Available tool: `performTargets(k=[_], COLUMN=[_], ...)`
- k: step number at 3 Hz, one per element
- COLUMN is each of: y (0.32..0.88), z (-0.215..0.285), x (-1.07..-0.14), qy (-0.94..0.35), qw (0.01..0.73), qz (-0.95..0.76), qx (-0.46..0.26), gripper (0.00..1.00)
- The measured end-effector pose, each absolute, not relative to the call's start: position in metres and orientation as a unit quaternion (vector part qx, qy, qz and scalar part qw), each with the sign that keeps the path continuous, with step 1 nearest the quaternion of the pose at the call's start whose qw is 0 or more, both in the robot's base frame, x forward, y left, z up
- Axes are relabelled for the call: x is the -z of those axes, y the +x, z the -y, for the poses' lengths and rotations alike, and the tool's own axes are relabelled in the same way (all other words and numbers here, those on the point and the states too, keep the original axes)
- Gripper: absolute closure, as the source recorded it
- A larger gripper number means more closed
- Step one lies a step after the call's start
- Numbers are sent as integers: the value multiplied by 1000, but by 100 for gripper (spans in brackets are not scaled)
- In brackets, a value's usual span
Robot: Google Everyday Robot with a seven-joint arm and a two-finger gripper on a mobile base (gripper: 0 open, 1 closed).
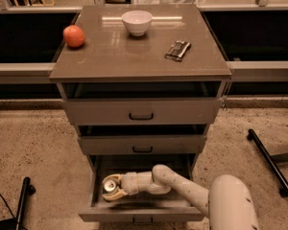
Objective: Place green can into bottom drawer
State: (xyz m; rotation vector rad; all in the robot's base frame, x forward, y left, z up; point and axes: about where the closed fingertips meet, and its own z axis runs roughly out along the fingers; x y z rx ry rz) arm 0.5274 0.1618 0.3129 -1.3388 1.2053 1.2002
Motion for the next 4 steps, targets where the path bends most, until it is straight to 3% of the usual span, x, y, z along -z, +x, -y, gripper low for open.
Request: performTargets(k=[3, 4], y=[573, 578], z=[-162, -153], x=[-271, -239], qy=[-553, -539], qw=[461, 451], qz=[-484, -509], qx=[-497, -497], gripper=[100, 84])
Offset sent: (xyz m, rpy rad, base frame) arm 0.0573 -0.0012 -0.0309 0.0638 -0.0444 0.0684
